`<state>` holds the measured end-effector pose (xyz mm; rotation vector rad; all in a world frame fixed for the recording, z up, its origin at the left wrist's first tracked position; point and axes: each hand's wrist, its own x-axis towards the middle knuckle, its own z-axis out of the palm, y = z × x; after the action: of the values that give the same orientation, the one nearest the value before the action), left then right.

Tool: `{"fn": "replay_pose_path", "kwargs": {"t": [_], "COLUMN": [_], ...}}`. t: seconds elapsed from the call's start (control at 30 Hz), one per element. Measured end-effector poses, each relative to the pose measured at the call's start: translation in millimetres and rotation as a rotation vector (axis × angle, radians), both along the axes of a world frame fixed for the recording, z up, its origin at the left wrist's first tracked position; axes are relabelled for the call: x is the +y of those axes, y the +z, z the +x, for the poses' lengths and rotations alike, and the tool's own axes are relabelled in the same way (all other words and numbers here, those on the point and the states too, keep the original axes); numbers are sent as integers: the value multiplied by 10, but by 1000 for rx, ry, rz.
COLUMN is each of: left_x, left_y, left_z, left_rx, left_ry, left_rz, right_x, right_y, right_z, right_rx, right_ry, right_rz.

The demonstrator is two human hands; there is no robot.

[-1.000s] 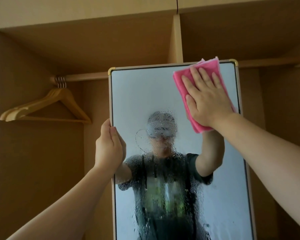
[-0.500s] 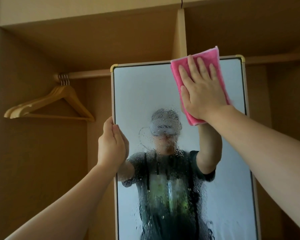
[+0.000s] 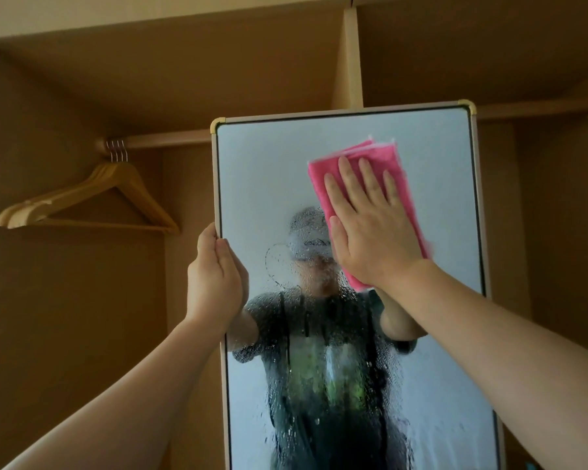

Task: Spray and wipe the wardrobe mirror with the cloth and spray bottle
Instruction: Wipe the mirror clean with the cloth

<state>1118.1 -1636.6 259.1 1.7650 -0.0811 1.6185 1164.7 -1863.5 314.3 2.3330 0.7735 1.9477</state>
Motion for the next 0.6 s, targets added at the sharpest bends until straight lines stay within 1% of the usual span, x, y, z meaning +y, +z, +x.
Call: {"fn": "replay_pose_path", "kwargs": {"t": [0.23,0.37,0.47,0.6], "left_x": [-6,-13,-12,-21], "left_y": [8,7,-2,-4], "left_z": [-10,-3,-1,-8], "left_rx": [1,1,-4,-26], "left_ry": [-3,1,2,-5], "left_rz": [4,-5,-3,2], "right_x": [90,159,179,166], "right_y": [-685,-1035,-1123,-1072], "right_z": [-40,-43,-47,-53], "right_rx": [28,32,16,29], "right_ry": [49,64,54,40], "right_rz": [-1,-36,-62,-86]}}
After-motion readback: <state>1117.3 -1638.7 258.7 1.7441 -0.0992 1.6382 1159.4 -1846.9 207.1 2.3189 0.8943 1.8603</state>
